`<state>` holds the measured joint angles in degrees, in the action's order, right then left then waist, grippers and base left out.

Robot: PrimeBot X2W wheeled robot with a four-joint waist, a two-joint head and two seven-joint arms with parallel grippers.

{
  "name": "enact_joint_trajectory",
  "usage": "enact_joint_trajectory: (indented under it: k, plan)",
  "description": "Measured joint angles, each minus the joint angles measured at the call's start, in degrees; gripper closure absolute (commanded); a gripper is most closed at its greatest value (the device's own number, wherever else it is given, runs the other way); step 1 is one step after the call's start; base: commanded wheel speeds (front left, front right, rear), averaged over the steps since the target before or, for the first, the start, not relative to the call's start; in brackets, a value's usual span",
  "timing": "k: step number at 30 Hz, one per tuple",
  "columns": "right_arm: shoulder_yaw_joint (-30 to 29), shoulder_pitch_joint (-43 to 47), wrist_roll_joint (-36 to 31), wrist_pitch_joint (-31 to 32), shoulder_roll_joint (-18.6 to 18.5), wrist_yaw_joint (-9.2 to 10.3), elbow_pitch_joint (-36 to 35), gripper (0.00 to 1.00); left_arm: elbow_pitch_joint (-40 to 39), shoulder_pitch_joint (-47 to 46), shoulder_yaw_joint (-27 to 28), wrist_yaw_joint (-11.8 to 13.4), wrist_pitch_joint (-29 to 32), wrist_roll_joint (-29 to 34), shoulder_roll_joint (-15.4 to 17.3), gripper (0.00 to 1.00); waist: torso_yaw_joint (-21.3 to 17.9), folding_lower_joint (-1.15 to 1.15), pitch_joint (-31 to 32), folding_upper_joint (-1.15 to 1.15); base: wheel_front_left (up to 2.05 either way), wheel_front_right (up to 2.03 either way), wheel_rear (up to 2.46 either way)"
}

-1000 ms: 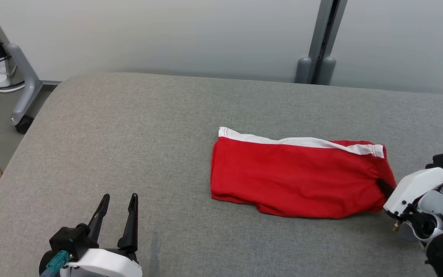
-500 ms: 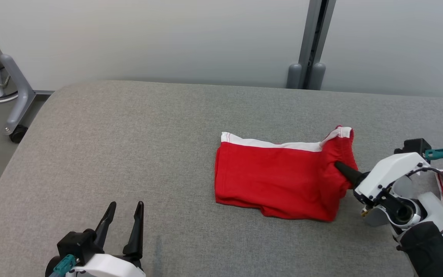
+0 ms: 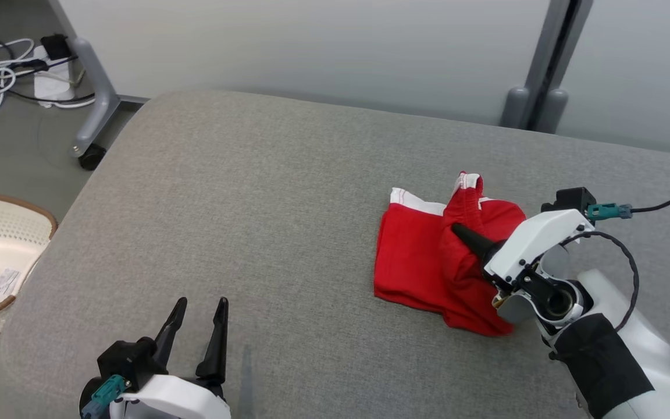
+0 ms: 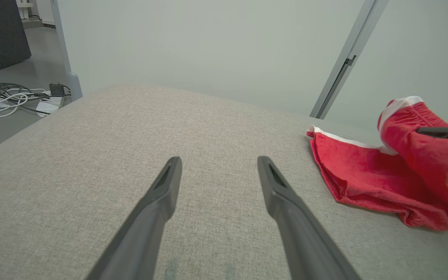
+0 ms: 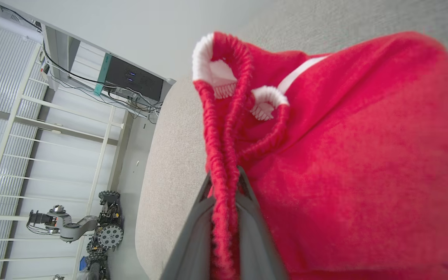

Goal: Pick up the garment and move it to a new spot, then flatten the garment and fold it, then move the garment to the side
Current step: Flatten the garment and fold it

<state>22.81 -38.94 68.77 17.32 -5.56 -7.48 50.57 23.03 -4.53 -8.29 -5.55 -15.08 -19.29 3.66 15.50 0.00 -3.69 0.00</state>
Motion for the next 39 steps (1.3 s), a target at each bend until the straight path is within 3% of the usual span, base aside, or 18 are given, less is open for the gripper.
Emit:
enact_joint_trajectory:
  k: [11, 12, 13, 24, 32, 39]
  plan:
    - [3.7, -3.9, -0.6, -1.5, 2.1, 0.00, 7.6, 0.98, 0.7, -0.8, -0.5, 0.0, 0.0, -0.1, -0.3, 0.00, 4.3, 0.00, -1.7, 0.00, 0.00, 0.00, 0.00]
    - [3.9, -4.1, -0.6, -1.7, 2.2, 0.00, 7.9, 0.60, 0.8, -0.9, -0.5, 0.0, 0.0, -0.1, -0.3, 0.00, 4.4, 0.00, -1.7, 0.00, 0.00, 0.00, 0.00]
    - [4.1, -4.3, -0.4, -2.0, 2.3, 0.00, 8.1, 0.00, 0.8, -0.9, -0.4, 0.0, 0.0, -0.1, -0.3, 0.00, 4.3, 0.00, -1.7, 0.00, 0.00, 0.00, 0.00]
    - [7.3, -3.6, 3.5, -5.9, 2.5, 0.00, -0.7, 0.00, 1.0, -0.9, 0.1, 0.0, 0.0, 0.0, -0.3, 0.00, 0.5, 0.00, -0.4, 0.00, 0.00, 0.00, 0.00]
    - [9.4, 0.3, 1.4, -14.1, -5.1, 0.00, -9.5, 0.00, -0.9, -0.2, 1.2, 0.3, 0.0, 0.3, 0.1, 0.00, -2.9, 0.00, 1.5, 0.00, 0.00, 0.00, 0.00]
    - [11.3, 2.4, -2.1, -19.6, -9.2, 0.00, -11.0, 0.00, -2.0, 0.8, 1.5, 0.5, 0.0, 0.7, 0.1, 0.00, -5.3, 0.00, 2.3, 0.00, 0.00, 0.00, 0.00]
